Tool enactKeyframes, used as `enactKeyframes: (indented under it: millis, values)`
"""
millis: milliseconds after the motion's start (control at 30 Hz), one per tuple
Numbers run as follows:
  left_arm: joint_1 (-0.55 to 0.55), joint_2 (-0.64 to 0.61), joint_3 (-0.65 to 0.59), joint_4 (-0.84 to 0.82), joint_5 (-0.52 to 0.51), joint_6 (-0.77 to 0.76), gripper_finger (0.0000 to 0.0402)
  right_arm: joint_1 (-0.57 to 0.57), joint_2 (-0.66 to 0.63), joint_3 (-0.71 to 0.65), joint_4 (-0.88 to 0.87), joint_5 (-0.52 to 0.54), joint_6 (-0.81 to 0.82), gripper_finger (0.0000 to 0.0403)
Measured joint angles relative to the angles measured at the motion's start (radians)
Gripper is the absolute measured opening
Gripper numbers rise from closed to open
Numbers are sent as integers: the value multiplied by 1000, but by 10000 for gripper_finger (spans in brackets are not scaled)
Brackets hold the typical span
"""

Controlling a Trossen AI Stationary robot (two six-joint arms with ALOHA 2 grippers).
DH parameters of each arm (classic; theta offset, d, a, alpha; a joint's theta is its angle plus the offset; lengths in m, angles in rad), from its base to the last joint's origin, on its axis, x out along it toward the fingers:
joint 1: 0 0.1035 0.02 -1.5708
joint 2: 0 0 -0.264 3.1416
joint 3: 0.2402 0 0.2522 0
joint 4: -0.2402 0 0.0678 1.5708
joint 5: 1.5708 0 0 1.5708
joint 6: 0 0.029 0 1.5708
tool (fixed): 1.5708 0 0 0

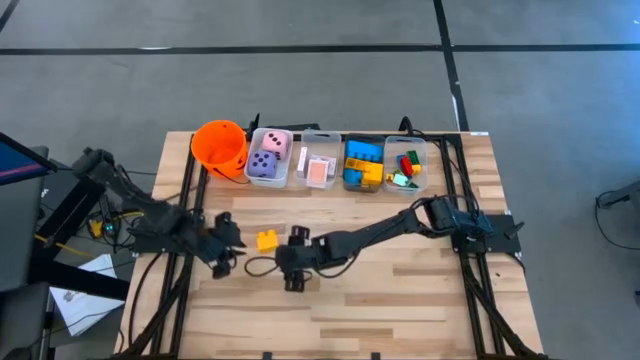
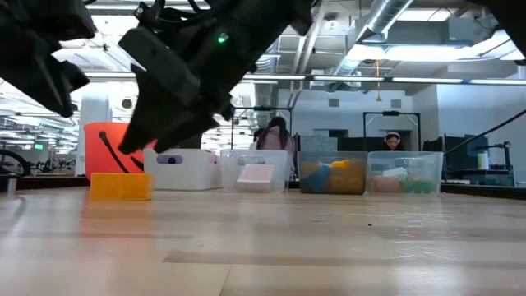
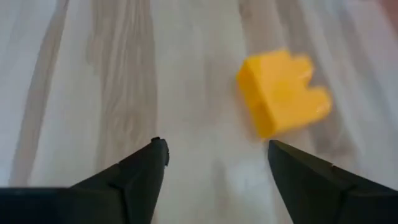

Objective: Pick & Place Toys
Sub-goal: Put the large yellow game piece into the black bin

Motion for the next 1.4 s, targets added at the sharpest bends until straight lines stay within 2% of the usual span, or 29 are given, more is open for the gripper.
enactKeyframes:
  millis: [133, 300, 400, 533, 700, 933, 1133, 1400]
  values:
    - [4, -64, 0, -66, 1, -49, 100, -28, 0, 0, 47, -1, -95, 294]
    - [4, -75, 0, -64, 1, -56, 139, -69, 0, 0, 75, -16, -225, 308]
    - [4, -74, 0, -64, 1, -56, 162, -100, 0, 0, 88, -98, -294, 316]
    - [4, -74, 0, -64, 1, -56, 188, -155, 0, 0, 58, -276, -273, 325]
    - [4, -74, 0, -64, 1, -56, 209, -203, 0, 0, 76, -288, -333, 333]
    - [4, -74, 0, -64, 1, -56, 220, -218, 0, 0, 117, -368, -454, 351]
    - [4, -74, 0, -64, 1, -56, 219, -217, 0, 0, 136, -381, -427, 394]
    - [4, -74, 0, -64, 2, -56, 221, -211, 18, 2, 176, -392, -394, 399]
